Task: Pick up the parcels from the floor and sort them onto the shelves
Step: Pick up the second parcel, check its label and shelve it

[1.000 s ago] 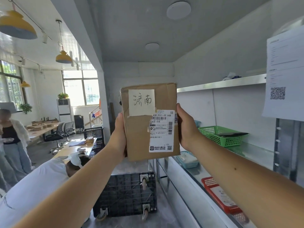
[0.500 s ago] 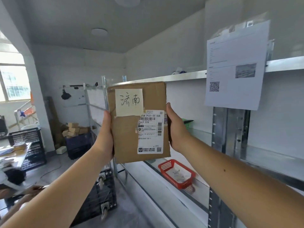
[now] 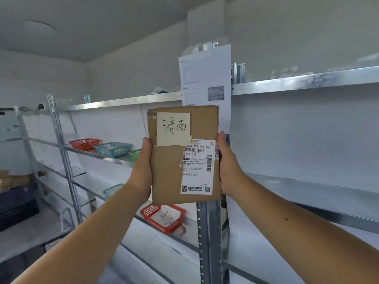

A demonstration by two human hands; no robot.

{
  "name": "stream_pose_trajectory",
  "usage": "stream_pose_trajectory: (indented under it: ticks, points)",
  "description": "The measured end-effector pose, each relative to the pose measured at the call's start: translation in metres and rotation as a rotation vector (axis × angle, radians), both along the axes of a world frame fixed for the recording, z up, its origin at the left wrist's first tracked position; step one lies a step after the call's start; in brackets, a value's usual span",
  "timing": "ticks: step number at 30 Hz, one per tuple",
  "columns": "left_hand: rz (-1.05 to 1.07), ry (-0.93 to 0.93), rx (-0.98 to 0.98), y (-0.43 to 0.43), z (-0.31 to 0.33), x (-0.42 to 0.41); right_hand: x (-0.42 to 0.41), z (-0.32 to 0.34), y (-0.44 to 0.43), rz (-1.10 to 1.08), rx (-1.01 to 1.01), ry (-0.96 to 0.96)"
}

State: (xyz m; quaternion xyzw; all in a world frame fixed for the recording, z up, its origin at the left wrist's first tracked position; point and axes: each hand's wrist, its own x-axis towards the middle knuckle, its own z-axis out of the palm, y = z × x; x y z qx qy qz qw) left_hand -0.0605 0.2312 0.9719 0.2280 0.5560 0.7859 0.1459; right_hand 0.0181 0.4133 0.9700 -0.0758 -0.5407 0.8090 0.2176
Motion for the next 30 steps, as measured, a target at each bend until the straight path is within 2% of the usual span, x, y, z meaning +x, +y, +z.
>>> stream_pose_trajectory:
  ticks: [8, 17, 23, 30]
  points:
    - [-0.113, 0.002, -0.004, 0.115, -0.007, 0.077, 0.115, -0.005, 0.097, -0.095, -0.098, 0.028]
    - [-0.354, 0.047, -0.04, 0.218, -0.016, 0.174, 0.241, -0.014, 0.177, -0.31, -0.045, -0.001]
    - [-0.454, 0.039, -0.088, 0.269, -0.013, 0.221, 0.309, -0.007, 0.205, -0.43, -0.065, 0.035]
    - [-0.565, 0.11, -0.093, 0.317, -0.009, 0.261, 0.372, 0.0, 0.211, -0.597, -0.039, 0.058]
